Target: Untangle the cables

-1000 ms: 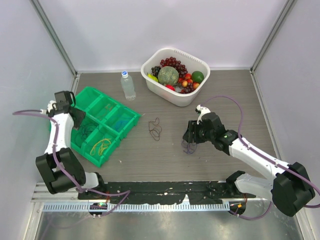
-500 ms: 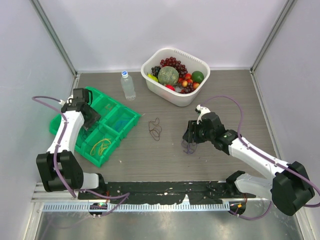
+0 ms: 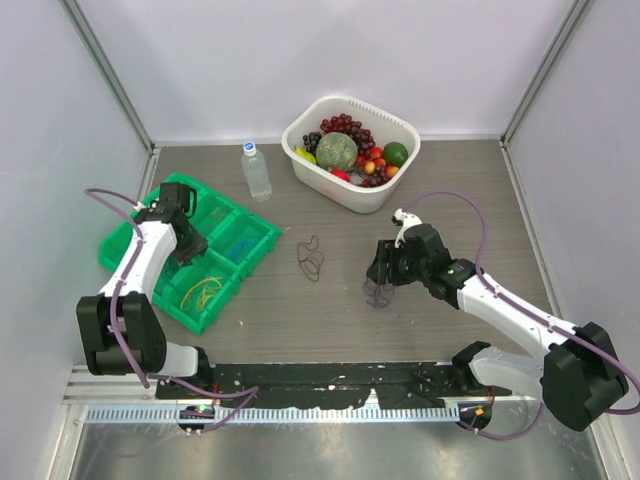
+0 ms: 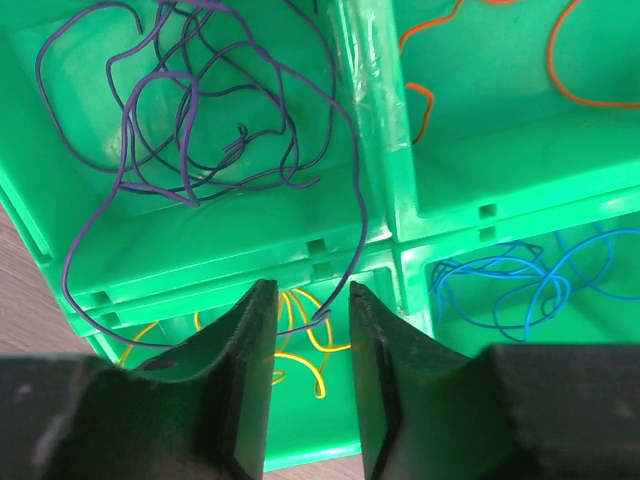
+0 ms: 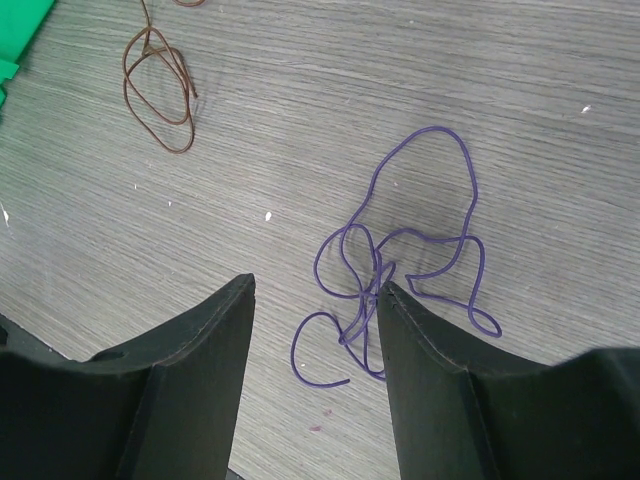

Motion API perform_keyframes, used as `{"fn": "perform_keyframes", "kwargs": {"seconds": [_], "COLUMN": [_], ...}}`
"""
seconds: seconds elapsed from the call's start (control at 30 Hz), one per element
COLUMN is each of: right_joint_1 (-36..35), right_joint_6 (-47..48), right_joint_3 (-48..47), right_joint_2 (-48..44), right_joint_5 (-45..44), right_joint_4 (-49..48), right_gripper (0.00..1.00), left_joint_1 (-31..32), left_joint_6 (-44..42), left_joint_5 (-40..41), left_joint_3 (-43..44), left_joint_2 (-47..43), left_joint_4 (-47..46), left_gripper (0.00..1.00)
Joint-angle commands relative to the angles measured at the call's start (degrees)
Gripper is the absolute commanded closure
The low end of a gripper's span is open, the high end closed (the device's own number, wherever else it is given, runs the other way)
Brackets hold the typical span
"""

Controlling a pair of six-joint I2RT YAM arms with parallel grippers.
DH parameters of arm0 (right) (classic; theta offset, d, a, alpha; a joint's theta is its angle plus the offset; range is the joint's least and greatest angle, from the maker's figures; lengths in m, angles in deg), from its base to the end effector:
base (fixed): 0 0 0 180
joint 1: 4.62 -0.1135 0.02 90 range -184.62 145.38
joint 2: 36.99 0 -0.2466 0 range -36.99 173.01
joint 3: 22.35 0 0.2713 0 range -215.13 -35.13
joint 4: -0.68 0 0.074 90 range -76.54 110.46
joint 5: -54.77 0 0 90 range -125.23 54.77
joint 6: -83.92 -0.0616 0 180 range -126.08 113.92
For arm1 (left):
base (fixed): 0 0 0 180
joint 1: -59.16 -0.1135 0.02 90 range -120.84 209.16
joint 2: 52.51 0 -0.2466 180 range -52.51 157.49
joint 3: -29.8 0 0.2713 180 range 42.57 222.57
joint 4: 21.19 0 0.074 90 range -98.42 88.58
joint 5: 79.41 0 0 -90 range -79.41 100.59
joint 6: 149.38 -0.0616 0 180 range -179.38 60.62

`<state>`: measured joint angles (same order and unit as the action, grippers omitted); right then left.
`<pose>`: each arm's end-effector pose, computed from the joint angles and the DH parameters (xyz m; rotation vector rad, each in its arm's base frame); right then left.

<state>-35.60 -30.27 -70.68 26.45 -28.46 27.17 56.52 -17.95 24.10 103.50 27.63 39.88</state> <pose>0.2301 0.1466 0.1736 -0.2035 2.3646 0.6181 0.2976 0.0281 0.2023 -1.0689 2.4720 0.1230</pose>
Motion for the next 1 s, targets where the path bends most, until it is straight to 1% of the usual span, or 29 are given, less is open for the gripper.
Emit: {"fn": "perform_keyframes", "kwargs": {"seconds": [0.0, 0.07, 0.17, 0.27, 0.4, 0.43, 0.57, 0.63, 0.7, 0.77, 0.87, 0.97], "right_joint_1": [0.4, 0.48, 0.48, 0.57, 0.66, 0.66, 0.75, 0.83, 0.92, 0.92, 1.01, 1.01], "right_joint_6": [0.19, 0.19, 0.19, 0.19, 0.28, 0.19, 0.28, 0.19, 0.37, 0.37, 0.28, 0.37], "right_joint_3": [-0.48, -0.48, -0.31, -0.31, -0.31, -0.31, -0.4, -0.4, -0.57, -0.66, -0.66, -0.48], "right_joint_2": [0.45, 0.46, 0.37, 0.28, 0.02, -0.07, 0.02, 0.02, 0.19, 0.28, 0.19, 0.11], "right_joint_5": [0.35, 0.44, 0.44, 0.44, 0.18, 0.09, 0.18, 0.18, 0.27, 0.27, 0.27, 0.35], "right_joint_4": [-2.29, -2.29, -2.38, -2.38, -2.11, -2.11, -2.03, -2.03, -2.11, -2.03, -2.03, -2.03], "right_gripper": [0.43, 0.43, 0.43, 0.43, 0.43, 0.43, 0.43, 0.43, 0.43, 0.43, 0.43, 0.43], "left_joint_1": [0.17, 0.17, 0.17, 0.17, 0.0, 0.08, -0.88, -2.1, -4.04, -4.92, -4.92, -5.01], "left_joint_6": [-0.91, -1.26, -2.4, -3.54, -7.93, -9.77, -16.8, -18.57, -20.33, -22.43, -26.74, -30.61], "left_joint_5": [1.59, 2.21, 3.27, 4.32, 6.77, 8.52, 9.6, 9.6, 7.76, 8.27, 8.28, 8.72], "left_joint_3": [-0.98, -0.72, 0.59, 2.26, 4.2, 4.72, 7.01, 8.06, 8.77, 9.21, 8.86, 6.76], "left_joint_2": [-1.3, -0.16, 1.24, 1.77, 1.69, 1.51, 2.21, 3.44, 4.76, 5.81, 6.52, 6.35], "left_joint_4": [-0.83, -1.18, -1.27, -1.27, -2.41, -2.85, -5.84, -6.19, -6.72, -7.51, -10.75, -15.23], "left_gripper": [0.65, 0.67, 0.74, 0.86, 0.95, 1.0, 1.0, 1.0, 1.0, 1.0, 1.0, 1.0]}}
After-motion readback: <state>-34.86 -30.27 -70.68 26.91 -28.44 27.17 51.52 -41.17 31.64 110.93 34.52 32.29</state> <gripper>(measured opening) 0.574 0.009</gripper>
